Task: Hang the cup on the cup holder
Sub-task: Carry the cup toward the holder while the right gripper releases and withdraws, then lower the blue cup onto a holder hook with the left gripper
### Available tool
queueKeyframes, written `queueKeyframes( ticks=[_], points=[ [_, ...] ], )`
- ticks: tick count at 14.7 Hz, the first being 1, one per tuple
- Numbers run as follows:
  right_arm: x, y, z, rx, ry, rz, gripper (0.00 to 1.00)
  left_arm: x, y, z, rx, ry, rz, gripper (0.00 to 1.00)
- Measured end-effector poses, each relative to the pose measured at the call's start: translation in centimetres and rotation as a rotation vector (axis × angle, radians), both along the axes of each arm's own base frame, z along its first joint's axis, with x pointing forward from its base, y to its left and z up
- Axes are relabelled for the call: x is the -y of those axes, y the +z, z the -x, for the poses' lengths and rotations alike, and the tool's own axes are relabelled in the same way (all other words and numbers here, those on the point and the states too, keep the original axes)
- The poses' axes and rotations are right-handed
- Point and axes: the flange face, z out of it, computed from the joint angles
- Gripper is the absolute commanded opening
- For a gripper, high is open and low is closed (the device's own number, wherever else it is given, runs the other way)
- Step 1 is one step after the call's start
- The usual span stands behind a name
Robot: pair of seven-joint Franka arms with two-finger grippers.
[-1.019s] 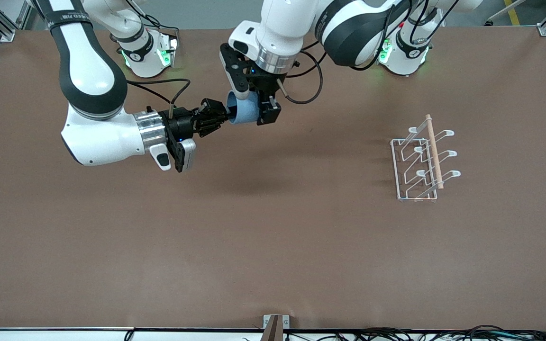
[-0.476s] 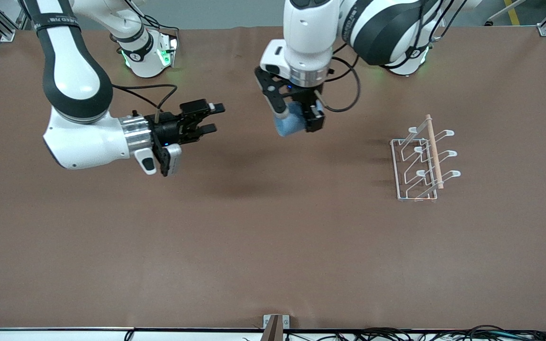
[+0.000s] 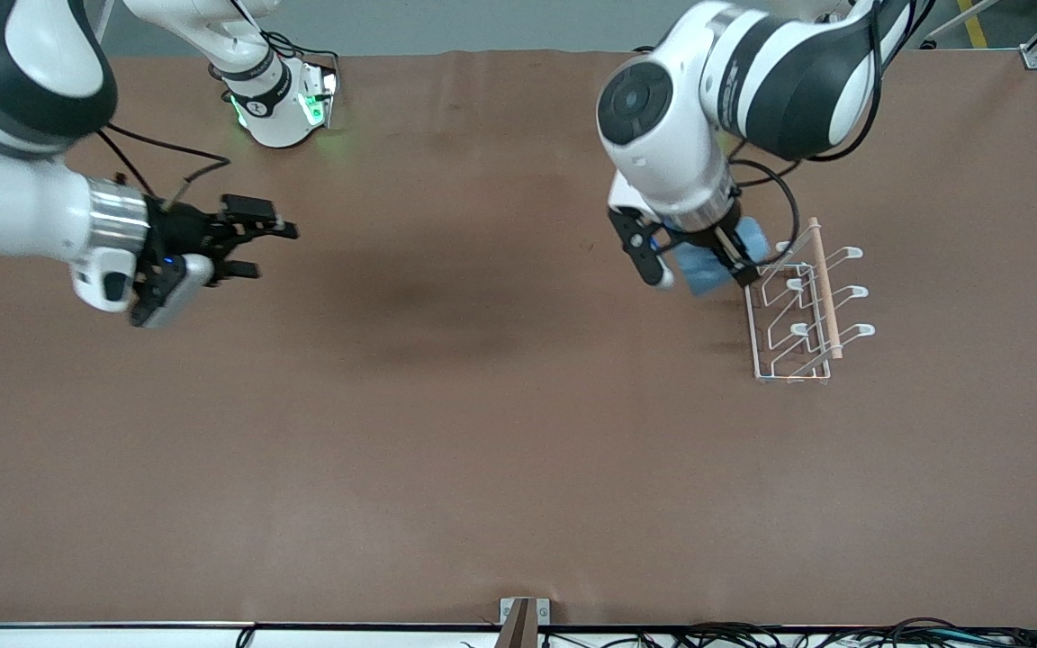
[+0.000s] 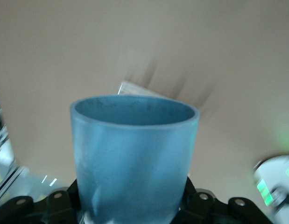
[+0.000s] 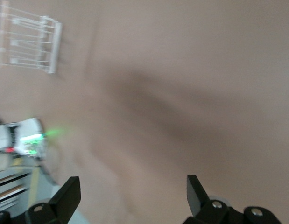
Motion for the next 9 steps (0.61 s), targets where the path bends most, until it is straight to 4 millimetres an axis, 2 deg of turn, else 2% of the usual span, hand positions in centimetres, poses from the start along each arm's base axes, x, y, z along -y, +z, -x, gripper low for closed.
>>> queueKeyframes(
  ticks=[3, 6, 7, 9],
  points=[
    [2.5, 3.4, 0.4, 0.106, -0.038, 0.215, 1.0, -2.6, -5.1, -1.0, -0.016, -0.078, -0.273, 0.29],
    [3.0, 7.3, -0.2, 0.176, -0.144, 0.334, 1.0, -6.9, -10.1, -2.2, -0.06, -0.109, -0.461, 0.31],
    [3.0, 8.5, -0.3, 0.185, -0.198, 0.345, 1.0, -8.1, -11.2, -2.4, -0.066, -0.12, -0.506, 0.31],
    [3.2, 9.8, -0.4, 0.195, -0.264, 0.352, 1.0, -9.3, -12.7, -2.5, -0.074, -0.141, -0.573, 0.31]
  ],
)
